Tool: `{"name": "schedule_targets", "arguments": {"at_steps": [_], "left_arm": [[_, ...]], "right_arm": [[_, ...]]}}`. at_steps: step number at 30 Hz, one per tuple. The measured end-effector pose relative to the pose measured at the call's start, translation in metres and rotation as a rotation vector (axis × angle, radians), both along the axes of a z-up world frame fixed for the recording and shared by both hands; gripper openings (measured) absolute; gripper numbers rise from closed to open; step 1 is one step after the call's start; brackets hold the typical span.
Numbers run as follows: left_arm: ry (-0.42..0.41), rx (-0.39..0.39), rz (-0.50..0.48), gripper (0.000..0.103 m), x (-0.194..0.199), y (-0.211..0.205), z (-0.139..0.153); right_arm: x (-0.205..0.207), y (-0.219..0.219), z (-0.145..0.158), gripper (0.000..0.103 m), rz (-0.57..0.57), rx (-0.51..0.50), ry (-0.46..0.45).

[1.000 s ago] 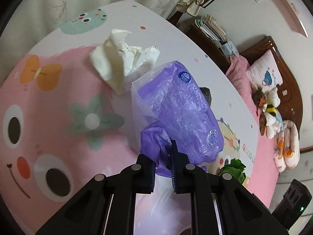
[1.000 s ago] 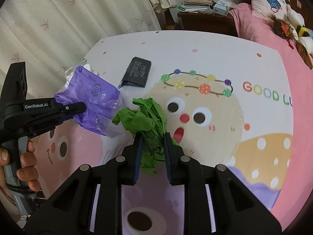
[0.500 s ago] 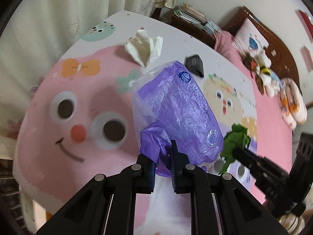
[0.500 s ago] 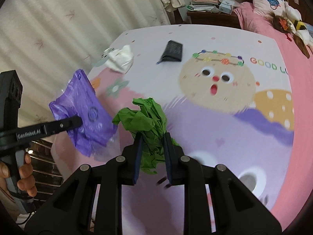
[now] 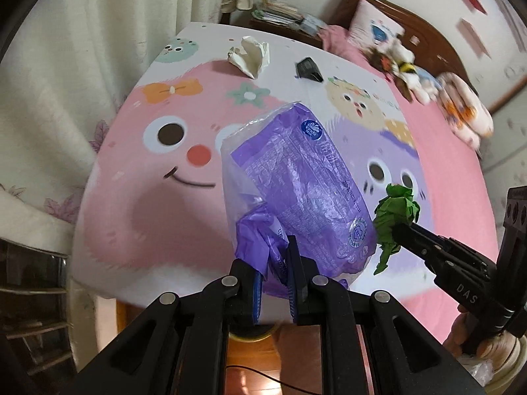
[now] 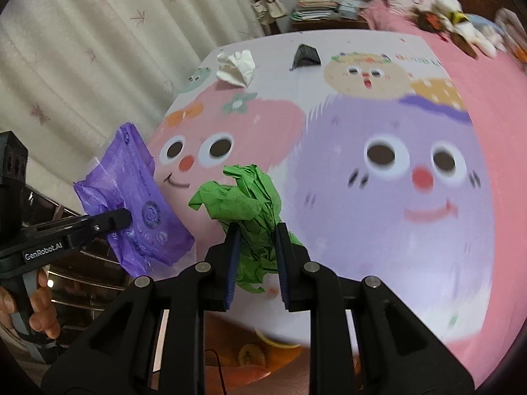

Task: Collect trash
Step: 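Carry the green paper and purple bag over the bin and open both tools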

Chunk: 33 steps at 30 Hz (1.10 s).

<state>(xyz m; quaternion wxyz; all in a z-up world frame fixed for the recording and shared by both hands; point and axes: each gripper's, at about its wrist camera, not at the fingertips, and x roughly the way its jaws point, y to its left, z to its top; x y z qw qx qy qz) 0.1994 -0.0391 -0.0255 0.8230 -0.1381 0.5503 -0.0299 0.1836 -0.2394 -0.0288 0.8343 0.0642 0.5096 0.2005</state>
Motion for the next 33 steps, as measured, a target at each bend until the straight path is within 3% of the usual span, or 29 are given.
{"name": "schedule_targets", "arguments": {"at_steps": [6,11,19,25,33], "left_arm": [[-0.011,0.022,-0.123,0.012,-0.066,0.016,-0.003],[-0.003,0.076,-0.225,0.012,-0.12,0.019,-0.018],[0.079,0.077,-0.239,0.012,-0.174,0.03,-0.061],[0.122,0.104,-0.214,0.012,-0.192,0.024,-0.101],[0.146,0.068,-0.164,0.013,-0.19,0.009,-0.197]], "right_arm": [[-0.082,0.029,-0.008,0.018,-0.078,-0.038,0.03],[-0.125,0.055,-0.025,0.018,-0.061,-0.096,0.093],[-0.163,0.063,-0.066,0.018,-0.065,-0.146,0.166],[-0.182,0.054,-0.13,0.018,-0.078,-0.149,0.276],[-0.194,0.03,-0.236,0.018,-0.115,-0.167,0.346]]}}
